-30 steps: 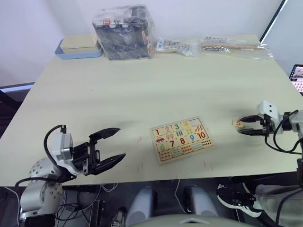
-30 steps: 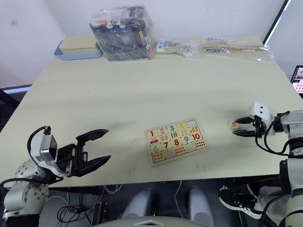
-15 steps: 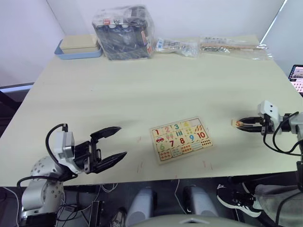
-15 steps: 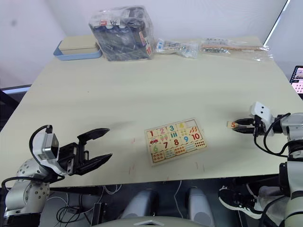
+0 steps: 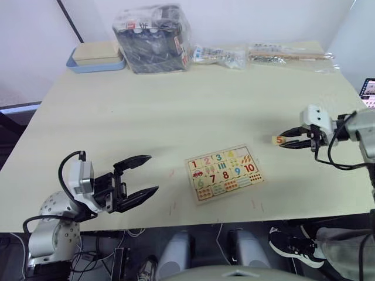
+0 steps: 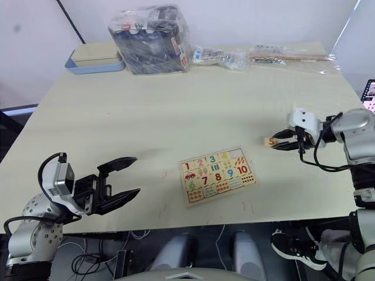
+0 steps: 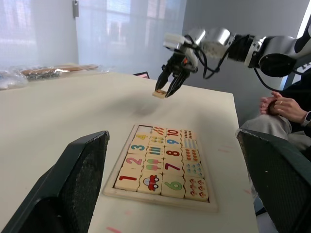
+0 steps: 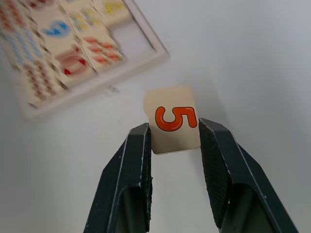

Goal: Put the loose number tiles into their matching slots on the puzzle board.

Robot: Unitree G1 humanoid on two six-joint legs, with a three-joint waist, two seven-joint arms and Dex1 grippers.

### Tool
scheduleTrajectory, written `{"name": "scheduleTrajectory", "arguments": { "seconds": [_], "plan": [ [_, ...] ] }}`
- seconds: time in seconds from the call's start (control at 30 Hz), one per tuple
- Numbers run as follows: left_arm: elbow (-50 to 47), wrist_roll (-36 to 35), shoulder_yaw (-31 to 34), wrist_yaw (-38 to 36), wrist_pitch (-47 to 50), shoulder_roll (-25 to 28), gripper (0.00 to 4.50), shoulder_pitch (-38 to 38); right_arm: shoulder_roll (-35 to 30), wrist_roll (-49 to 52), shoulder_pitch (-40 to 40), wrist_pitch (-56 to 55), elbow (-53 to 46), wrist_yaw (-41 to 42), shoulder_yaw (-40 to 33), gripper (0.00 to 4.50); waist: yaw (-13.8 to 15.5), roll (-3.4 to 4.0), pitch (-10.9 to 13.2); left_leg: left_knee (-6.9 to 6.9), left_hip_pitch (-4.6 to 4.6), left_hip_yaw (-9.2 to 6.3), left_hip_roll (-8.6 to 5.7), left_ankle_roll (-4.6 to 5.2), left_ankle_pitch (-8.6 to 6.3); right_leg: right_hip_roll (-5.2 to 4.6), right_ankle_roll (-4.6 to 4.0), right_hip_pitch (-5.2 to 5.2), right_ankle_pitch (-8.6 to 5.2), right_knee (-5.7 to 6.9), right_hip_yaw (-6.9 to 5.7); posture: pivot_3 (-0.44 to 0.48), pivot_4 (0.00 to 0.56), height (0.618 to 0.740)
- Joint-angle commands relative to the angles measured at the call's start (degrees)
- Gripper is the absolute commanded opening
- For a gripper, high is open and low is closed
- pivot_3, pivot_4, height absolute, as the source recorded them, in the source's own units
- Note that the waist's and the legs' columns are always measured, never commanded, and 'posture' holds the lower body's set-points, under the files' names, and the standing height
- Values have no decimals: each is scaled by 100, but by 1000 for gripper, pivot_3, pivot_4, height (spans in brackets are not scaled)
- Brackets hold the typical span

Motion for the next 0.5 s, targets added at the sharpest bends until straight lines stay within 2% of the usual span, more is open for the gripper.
{"name": "scheduleTrajectory", "arguments": {
  "seconds": [0.03,0.17,0.3,0.5],
  "plan": [
    [-144,-20,155,0,-78,70,4500,62,-165,18,-446,992,-1067,82,330,863,3,0,0,0,-2,-2,-1,0,0,0,0,-1,0,-1,-4,0,150,740],
    [-156,-31,199,-6,-84,96,4500,121,-163,-277,-833,1087,-1363,160,905,863,28,-5,-3,-2,-15,-22,-2,-1,-1,1,0,-1,0,-22,-33,0,150,740],
    [-175,-36,225,3,-98,105,4500,161,222,-367,-1376,1254,-1266,236,1388,863,-4,-3,-1,0,-33,-22,-13,-3,1,0,3,-10,1,-28,-30,0,150,740],
    [-217,-48,277,2,-117,85,4500,253,575,-599,-1553,921,-826,130,1840,863,13,-11,-7,1,-73,-44,-12,-27,14,0,3,-44,2,-39,-49,0,150,740]
  ]
}}
